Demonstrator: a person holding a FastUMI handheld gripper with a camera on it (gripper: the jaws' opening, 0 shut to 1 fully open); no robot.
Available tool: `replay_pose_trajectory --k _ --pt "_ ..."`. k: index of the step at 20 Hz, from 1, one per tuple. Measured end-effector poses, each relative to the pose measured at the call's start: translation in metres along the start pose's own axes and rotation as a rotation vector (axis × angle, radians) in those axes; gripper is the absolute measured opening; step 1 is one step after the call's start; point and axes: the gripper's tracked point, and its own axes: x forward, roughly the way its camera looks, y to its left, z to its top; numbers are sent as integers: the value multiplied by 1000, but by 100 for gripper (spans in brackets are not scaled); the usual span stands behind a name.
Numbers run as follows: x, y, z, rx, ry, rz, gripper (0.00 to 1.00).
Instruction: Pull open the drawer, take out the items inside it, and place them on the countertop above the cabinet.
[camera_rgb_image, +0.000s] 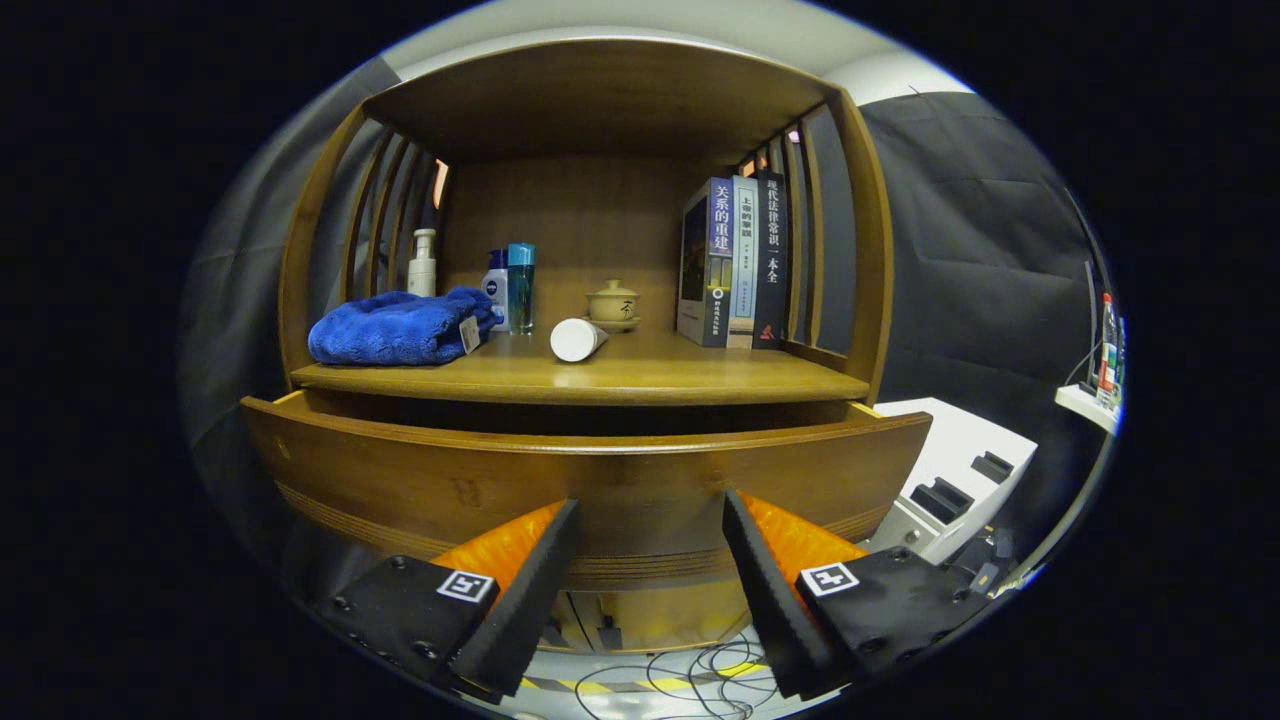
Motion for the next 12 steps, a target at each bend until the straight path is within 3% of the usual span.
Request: replay_pose_trajectory --k 9,12 --pt "60 11 8 12 10 42 96" --pt "52 7 8 36 1 58 94"
